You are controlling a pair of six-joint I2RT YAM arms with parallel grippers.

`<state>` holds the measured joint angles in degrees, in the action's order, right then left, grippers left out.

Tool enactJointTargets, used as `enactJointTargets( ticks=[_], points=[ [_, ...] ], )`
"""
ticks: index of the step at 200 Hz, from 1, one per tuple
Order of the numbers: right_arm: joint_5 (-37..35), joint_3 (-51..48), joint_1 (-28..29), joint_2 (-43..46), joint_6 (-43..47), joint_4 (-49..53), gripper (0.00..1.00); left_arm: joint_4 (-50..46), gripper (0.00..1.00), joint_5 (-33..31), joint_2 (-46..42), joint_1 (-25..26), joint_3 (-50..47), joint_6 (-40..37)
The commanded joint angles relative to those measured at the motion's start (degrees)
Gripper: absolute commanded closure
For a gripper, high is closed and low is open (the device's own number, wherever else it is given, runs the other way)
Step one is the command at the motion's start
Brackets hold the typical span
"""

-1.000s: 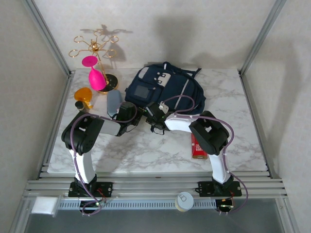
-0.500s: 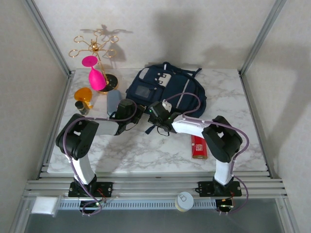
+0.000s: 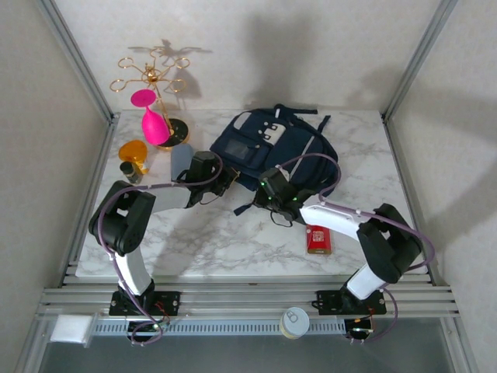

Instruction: Pack books, pencil case, and school supplies into a backpack

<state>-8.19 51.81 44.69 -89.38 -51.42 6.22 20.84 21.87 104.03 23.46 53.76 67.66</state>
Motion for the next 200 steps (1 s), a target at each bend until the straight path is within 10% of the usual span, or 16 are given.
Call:
enactJointTargets(
  ticks=[1,44,120,139,165,200],
  points=[
    [3.8,-1.8,0.5,1.9,4.4,11.0,1.00,3.4,1.00,-11.5,0.2,-4.7,2.6,-2.1],
    [0.9,9.8,1.0,-5.0,7.5,21.8,1.00,1.8,1.00,-12.9,-0.6,-3.2,2.0,-3.2],
    [1.6,2.0,-0.2,4.9,10.8,23.2,1.00,-5.8,1.00,-9.1,5.6,-8.4,14.1,-12.8],
    [7.1,3.7,0.8,3.7,12.5,18.5,1.00,-3.8,0.88,-5.0,5.6,-7.9,13.7,-12.0],
    [8.9,7.1,1.0,1.2,12.7,17.5,1.00,-0.7,0.48,-0.6,-0.1,-7.0,7.6,-10.4],
    [9.1,6.5,1.0,1.3,13.4,14.6,1.00,8.5,0.36,-5.3,-13.9,-0.4,-11.4,4.4]
  ],
)
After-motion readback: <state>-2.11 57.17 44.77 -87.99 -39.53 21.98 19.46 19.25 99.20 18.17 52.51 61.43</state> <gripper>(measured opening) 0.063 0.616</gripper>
